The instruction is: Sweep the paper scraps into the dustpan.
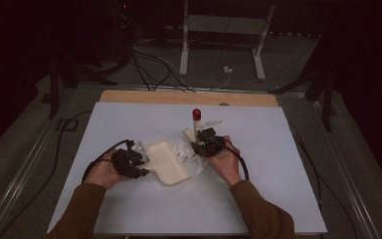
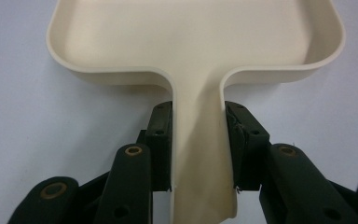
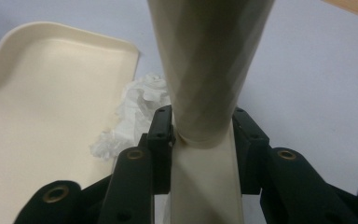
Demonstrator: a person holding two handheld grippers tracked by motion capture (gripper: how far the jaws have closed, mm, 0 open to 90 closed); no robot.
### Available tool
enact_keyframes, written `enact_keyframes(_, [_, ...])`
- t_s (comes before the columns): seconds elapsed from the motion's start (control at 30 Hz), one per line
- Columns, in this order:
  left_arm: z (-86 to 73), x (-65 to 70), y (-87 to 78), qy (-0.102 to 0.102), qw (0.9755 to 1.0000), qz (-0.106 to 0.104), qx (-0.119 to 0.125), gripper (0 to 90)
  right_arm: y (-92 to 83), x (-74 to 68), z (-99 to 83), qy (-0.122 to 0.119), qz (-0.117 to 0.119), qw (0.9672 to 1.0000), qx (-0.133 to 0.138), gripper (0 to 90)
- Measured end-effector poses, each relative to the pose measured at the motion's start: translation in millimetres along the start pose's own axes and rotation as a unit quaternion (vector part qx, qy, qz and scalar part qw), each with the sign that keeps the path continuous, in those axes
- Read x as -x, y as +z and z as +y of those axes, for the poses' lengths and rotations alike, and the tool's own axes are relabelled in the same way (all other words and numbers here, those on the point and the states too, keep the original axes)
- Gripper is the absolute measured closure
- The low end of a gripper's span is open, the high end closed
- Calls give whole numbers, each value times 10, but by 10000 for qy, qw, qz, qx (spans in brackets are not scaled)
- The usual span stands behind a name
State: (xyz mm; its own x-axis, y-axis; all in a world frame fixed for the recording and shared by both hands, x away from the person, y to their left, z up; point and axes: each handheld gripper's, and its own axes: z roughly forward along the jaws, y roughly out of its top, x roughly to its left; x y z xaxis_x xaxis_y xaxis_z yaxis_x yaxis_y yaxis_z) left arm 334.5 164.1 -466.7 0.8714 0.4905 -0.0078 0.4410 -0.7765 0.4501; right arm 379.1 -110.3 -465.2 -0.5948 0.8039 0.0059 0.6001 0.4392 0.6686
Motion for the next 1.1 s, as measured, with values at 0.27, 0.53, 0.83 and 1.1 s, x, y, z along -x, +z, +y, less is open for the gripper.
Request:
enact_keyframes(0.27, [14, 10, 15, 10, 10000, -12, 12, 665, 3, -61, 11, -27, 64, 10000, 14, 655])
enact_keyframes(0.53, [18, 12, 23, 27, 10000, -14, -9, 666, 12, -110, 16, -71, 80, 9999, 2, 655])
enact_keyframes(0.83, [27, 16, 35, 40, 10000, -17, -13, 666, 27, -177, 29, -105, 144, 9998, 9, 654])
enact_keyframes(1.1, [32, 20, 41, 52, 10000, -24, -18, 665, 30, -222, 40, -132, 193, 9997, 13, 654])
